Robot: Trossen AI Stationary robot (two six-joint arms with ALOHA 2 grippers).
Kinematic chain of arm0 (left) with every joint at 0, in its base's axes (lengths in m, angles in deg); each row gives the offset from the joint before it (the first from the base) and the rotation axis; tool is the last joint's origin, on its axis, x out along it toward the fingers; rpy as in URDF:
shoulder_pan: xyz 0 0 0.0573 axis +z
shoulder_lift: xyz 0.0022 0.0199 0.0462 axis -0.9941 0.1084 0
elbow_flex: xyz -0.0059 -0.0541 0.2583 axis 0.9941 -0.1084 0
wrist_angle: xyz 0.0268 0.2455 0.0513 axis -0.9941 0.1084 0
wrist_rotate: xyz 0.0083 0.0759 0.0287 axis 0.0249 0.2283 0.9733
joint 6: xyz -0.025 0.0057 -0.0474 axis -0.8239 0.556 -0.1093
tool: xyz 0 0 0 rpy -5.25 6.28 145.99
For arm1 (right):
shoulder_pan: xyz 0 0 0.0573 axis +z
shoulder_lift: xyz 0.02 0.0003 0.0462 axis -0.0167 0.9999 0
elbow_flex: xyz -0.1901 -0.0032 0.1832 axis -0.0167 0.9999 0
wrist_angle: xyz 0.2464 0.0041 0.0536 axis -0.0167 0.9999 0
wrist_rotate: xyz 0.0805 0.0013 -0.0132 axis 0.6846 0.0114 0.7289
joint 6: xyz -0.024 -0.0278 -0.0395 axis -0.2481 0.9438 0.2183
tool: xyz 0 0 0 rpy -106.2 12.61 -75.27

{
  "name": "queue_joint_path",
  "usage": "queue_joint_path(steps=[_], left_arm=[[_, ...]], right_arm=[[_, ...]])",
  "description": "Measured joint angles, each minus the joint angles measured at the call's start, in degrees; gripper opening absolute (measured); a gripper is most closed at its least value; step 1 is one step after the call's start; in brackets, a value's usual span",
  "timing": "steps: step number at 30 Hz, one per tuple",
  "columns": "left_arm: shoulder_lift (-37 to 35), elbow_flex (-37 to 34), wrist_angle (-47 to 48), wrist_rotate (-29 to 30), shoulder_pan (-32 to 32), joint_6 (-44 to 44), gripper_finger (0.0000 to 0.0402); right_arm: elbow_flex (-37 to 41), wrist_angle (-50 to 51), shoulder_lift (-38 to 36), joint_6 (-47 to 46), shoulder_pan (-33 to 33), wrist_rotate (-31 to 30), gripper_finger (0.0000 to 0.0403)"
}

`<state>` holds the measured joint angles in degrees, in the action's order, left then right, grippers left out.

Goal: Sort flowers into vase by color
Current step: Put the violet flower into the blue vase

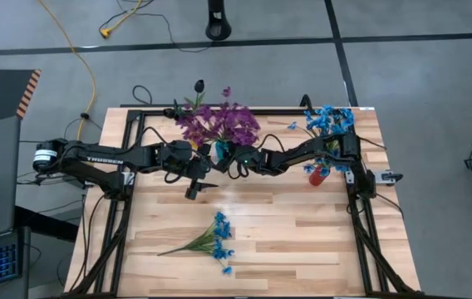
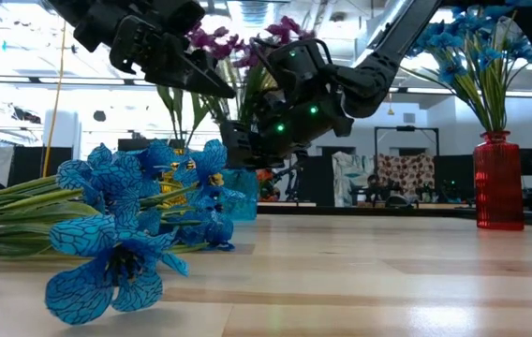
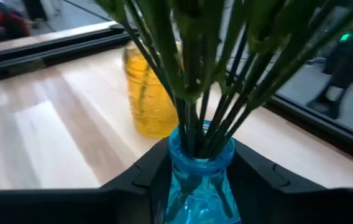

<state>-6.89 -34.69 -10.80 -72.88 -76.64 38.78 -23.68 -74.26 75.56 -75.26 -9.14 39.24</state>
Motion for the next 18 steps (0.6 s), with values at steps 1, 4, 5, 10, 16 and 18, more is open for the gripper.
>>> queue_joint_path(steps=[1, 4, 5, 10, 16, 18], left_arm=[[-0.2, 0.0, 0.7, 0.0, -0.1, -0.3, 0.0235], [-1.5, 0.0, 3.3, -0.1, -0.9, -1.5, 0.0235], [-2.1, 0.0, 4.3, -0.1, -1.3, -1.8, 0.0235], [-6.0, 0.0, 10.0, 0.0, -2.8, -2.6, 0.0235], [-12.5, 0.0, 15.5, 0.0, -4.0, -6.0, 0.0235], [-14.6, 0.0, 15.7, 0.0, -4.4, -6.5, 0.0235]], right_arm=[[0.0, 0.3, 0.0, 0.0, 0.0, -0.8, 0.0178], [0.0, 1.0, -0.1, 0.0, 0.3, -1.0, 0.0172], [0.0, 1.2, -0.1, 0.0, 0.3, -1.0, 0.0167], [0.0, 1.0, -0.1, 0.1, 0.3, -1.2, 0.0144], [0.0, 1.3, -0.1, -1.6, 0.3, -2.5, 0.0165], [0.0, 1.3, -0.1, -1.8, 0.4, -2.8, 0.0167]])
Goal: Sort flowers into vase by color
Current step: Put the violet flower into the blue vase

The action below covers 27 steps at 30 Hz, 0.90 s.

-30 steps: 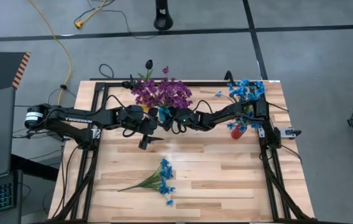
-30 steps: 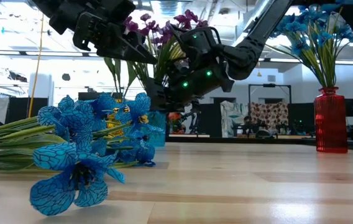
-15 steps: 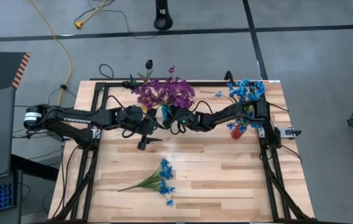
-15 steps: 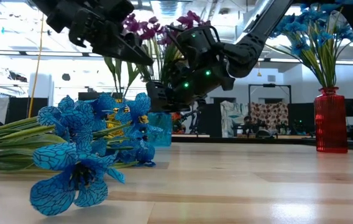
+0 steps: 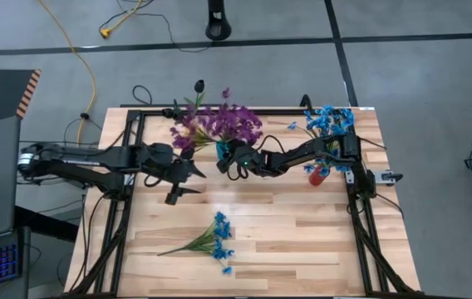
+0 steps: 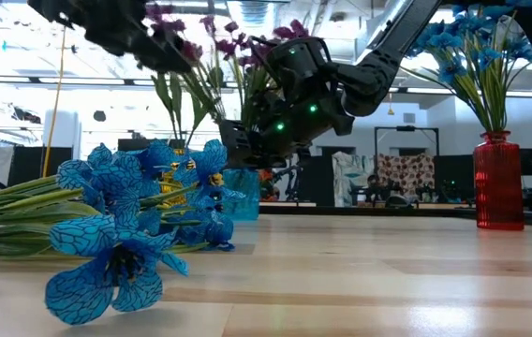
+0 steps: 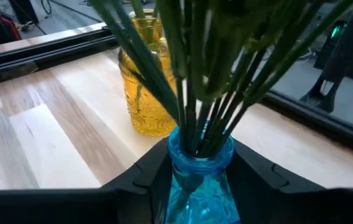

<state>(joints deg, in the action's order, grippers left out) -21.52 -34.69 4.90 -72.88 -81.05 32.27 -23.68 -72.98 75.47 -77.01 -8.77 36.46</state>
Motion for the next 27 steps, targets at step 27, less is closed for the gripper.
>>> queue_joint_path(steps=[27], left_arm=[[0.4, 0.0, -12.5, -0.3, -0.9, 3.4, 0.0235]], right_arm=[[0.1, -0.4, 0.1, -1.2, -0.1, -0.1, 0.0163]])
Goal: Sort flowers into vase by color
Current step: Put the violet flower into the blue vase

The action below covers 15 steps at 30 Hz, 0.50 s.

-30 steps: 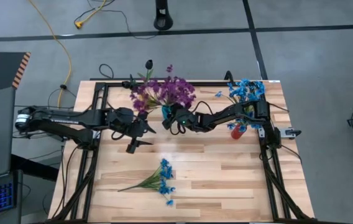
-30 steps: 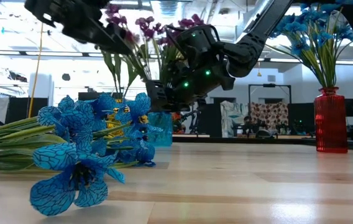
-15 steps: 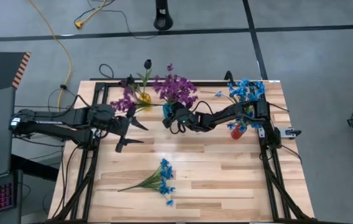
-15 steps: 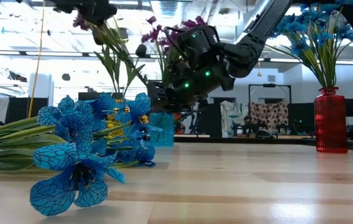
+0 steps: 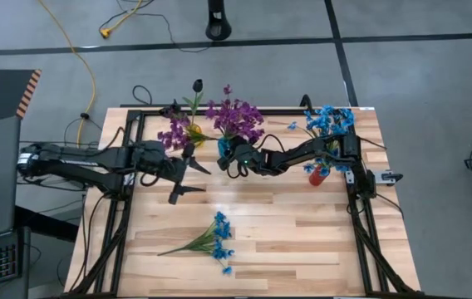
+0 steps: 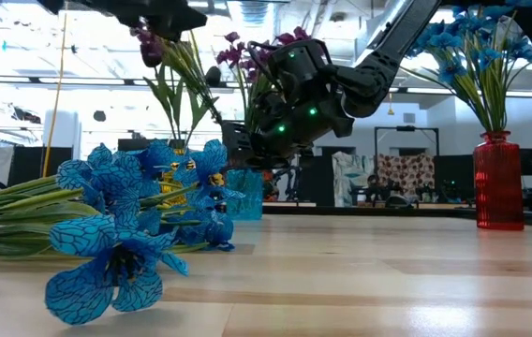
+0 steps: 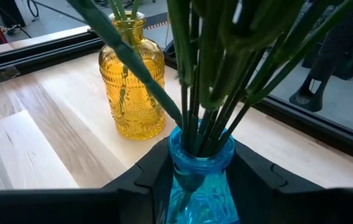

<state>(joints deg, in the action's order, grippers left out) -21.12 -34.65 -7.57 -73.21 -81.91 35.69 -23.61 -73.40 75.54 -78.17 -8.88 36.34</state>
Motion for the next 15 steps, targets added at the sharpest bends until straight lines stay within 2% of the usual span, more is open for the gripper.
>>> queue_joint_path(steps=[15], left_arm=[[14.4, 0.0, -10.4, 2.0, 0.1, -1.8, 0.0235]], right_arm=[[0.0, -0.1, 0.0, 0.1, 0.0, 0.2, 0.0160]])
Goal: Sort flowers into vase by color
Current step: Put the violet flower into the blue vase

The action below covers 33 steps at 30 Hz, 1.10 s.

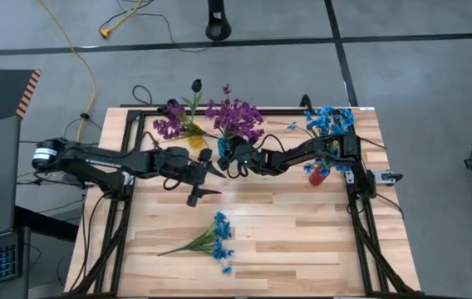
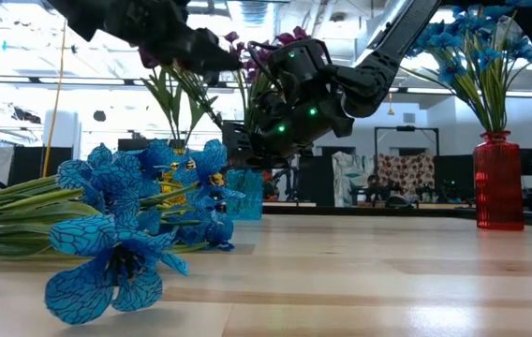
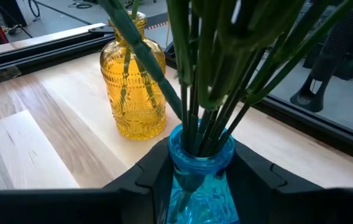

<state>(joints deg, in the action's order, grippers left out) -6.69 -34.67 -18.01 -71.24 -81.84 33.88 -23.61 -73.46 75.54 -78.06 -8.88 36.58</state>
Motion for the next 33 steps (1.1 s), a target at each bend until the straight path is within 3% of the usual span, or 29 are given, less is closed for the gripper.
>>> queue_joint_path(steps=[14, 33], left_arm=[[2.4, 0.0, -4.8, -0.5, -3.6, 0.0, 0.0235], [-4.2, 0.0, -4.1, -2.0, -4.5, 0.8, 0.0235]], right_arm=[[0.0, 0.0, 0.0, 0.0, 0.0, 0.0, 0.0157], [0.0, 0.0, 0.0, 0.0, 0.0, 0.0, 0.0158]])
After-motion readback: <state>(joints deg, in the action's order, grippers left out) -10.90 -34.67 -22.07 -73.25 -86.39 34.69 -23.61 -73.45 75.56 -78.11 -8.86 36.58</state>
